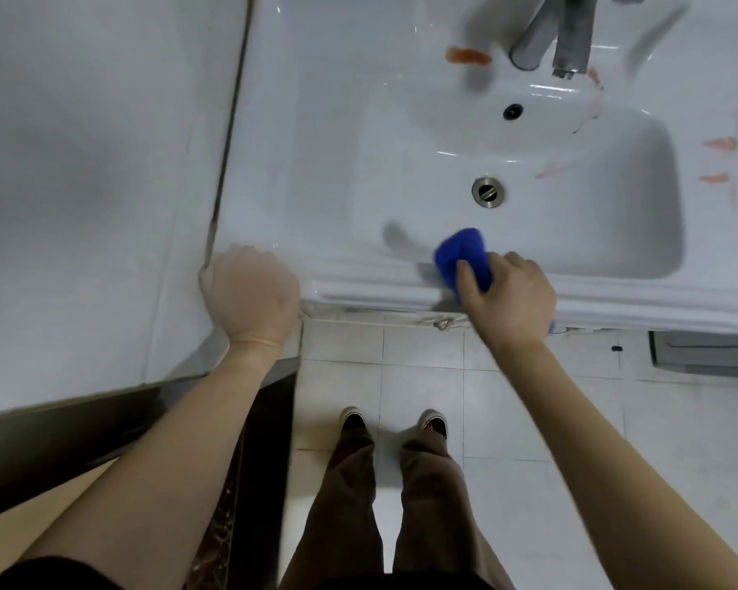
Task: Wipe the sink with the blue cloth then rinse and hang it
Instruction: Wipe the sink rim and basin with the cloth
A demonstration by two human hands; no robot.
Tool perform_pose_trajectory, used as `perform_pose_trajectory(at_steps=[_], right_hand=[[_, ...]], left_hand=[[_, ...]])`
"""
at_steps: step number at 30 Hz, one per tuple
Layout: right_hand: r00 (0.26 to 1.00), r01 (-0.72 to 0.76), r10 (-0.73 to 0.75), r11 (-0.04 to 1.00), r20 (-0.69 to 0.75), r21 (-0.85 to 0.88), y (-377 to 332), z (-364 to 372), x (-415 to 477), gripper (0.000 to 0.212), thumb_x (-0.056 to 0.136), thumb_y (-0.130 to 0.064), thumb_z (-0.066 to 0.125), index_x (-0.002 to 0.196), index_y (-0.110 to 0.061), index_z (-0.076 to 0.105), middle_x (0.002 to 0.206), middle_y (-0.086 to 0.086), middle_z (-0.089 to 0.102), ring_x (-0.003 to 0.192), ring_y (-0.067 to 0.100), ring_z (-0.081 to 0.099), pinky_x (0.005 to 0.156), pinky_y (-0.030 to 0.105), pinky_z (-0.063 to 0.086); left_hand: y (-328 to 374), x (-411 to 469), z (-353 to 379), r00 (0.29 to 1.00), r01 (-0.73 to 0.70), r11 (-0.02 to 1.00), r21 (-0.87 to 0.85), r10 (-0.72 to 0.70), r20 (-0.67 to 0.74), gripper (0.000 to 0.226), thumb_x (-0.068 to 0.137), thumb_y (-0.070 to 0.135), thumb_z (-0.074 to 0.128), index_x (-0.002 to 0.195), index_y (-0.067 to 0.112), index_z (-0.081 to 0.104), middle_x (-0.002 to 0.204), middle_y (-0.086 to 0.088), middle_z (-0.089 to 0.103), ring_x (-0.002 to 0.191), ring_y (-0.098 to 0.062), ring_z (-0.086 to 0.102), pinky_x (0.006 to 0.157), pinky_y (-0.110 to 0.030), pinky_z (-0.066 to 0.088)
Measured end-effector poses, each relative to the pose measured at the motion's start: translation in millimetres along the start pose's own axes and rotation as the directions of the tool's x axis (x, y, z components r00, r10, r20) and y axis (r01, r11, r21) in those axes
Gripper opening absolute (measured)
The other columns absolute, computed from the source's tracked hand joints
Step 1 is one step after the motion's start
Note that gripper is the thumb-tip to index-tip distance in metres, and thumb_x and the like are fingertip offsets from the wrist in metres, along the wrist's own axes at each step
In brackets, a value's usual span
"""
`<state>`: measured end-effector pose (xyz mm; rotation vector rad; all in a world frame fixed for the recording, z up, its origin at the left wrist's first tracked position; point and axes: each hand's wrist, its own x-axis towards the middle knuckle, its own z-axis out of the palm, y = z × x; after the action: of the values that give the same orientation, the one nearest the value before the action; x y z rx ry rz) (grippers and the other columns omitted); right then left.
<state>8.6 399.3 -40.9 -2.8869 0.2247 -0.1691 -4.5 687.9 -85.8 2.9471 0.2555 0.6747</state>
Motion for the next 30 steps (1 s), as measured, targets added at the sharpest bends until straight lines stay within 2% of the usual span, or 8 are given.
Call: perform_pose_trajectory(at_steps=[4, 6, 11, 16, 20, 25, 28, 30], right_hand=[[0.993, 0.121, -0.122, 0.988, 0.002, 0.093, -71, 19, -9, 0.040, 0.084, -0.037, 0.062, 0.061, -0.019, 0.036, 0.057, -0.002, 0.036, 0.054, 0.021, 0.034, 0.047, 0.024, 0.009], [0.986, 0.169, -0.168, 0.977, -0.014, 0.131, -75, 23, -9, 0.041, 0.085, -0.037, 0.063, 0.061, -0.018, 0.035, 0.056, -0.003, 0.035, 0.053, 0.020, 0.033, 0.046, 0.024, 0.008], [0.987, 0.150, -0.155, 0.982, 0.033, 0.116, 7, 0, 1, 0.042, 0.089, -0.044, 0.056, 0.063, -0.017, 0.038, 0.059, -0.001, 0.040, 0.058, 0.026, 0.042, 0.050, 0.028, 0.022], [0.996, 0.069, -0.070, 0.997, 0.062, 0.025, 128, -39, 20, 0.046, 0.090, -0.049, 0.043, 0.061, -0.013, 0.039, 0.058, 0.002, 0.044, 0.059, 0.029, 0.046, 0.049, 0.027, 0.021], [0.995, 0.050, -0.053, 0.998, 0.085, 0.041, 116, -37, 20, 0.042, 0.091, -0.042, 0.053, 0.062, -0.014, 0.040, 0.059, 0.001, 0.042, 0.058, 0.025, 0.042, 0.048, 0.025, 0.017], [0.973, 0.197, -0.211, 0.970, 0.091, 0.145, 65, -16, 15, 0.038, 0.091, -0.042, 0.055, 0.067, -0.017, 0.040, 0.061, 0.001, 0.041, 0.058, 0.023, 0.038, 0.050, 0.027, 0.020], [0.969, 0.221, -0.233, 0.965, 0.077, 0.139, 111, -26, 18, 0.039, 0.092, -0.043, 0.054, 0.066, -0.018, 0.038, 0.060, 0.000, 0.041, 0.057, 0.023, 0.038, 0.048, 0.026, 0.019], [0.984, 0.156, -0.162, 0.984, 0.068, 0.086, 168, -43, 26, 0.041, 0.092, -0.043, 0.053, 0.064, -0.017, 0.037, 0.058, 0.001, 0.041, 0.057, 0.025, 0.040, 0.048, 0.025, 0.018]], left_hand=[[-2, -2, 2, 1.000, 0.002, 1.000, -0.013, -0.002, 0.013, 0.016, 0.082, 0.016, 0.050, 0.067, 0.013, 0.054, 0.070, -0.006, 0.054, 0.072, -0.026, 0.042, 0.074, -0.039, 0.031], [-3, -2, 4, 1.000, -0.004, 1.000, -0.025, 0.004, 0.002, 0.016, 0.083, 0.015, 0.049, 0.068, 0.013, 0.055, 0.071, -0.007, 0.055, 0.073, -0.027, 0.043, 0.075, -0.039, 0.032], [1, -1, -6, 0.995, 0.016, 0.999, -0.040, -0.012, 0.098, 0.020, 0.087, 0.017, 0.046, 0.073, 0.011, 0.058, 0.078, -0.008, 0.058, 0.079, -0.030, 0.047, 0.081, -0.041, 0.035], [31, 0, -31, 0.966, 0.087, 0.991, -0.099, -0.060, 0.253, 0.033, 0.091, 0.026, 0.039, 0.091, 0.010, 0.067, 0.095, -0.011, 0.064, 0.093, -0.033, 0.051, 0.092, -0.044, 0.038], [117, -17, -32, 0.958, 0.012, 0.956, -0.294, 0.073, 0.276, 0.025, 0.090, 0.027, 0.049, 0.096, 0.013, 0.069, 0.096, -0.006, 0.066, 0.093, -0.029, 0.057, 0.085, -0.041, 0.045], [168, -38, -11, 0.961, 0.018, 0.980, -0.196, 0.037, 0.274, 0.020, 0.091, 0.033, 0.050, 0.082, 0.019, 0.061, 0.088, 0.002, 0.059, 0.086, -0.020, 0.046, 0.084, -0.033, 0.028], [163, -38, -10, 0.957, -0.017, 0.979, -0.205, 0.075, 0.281, 0.023, 0.093, 0.035, 0.048, 0.084, 0.018, 0.061, 0.091, 0.001, 0.059, 0.088, -0.020, 0.044, 0.083, -0.029, 0.021], [166, -37, -12, 0.955, -0.012, 0.978, -0.206, 0.072, 0.286, 0.022, 0.093, 0.034, 0.048, 0.085, 0.018, 0.061, 0.092, 0.000, 0.059, 0.089, -0.019, 0.043, 0.083, -0.028, 0.019]])
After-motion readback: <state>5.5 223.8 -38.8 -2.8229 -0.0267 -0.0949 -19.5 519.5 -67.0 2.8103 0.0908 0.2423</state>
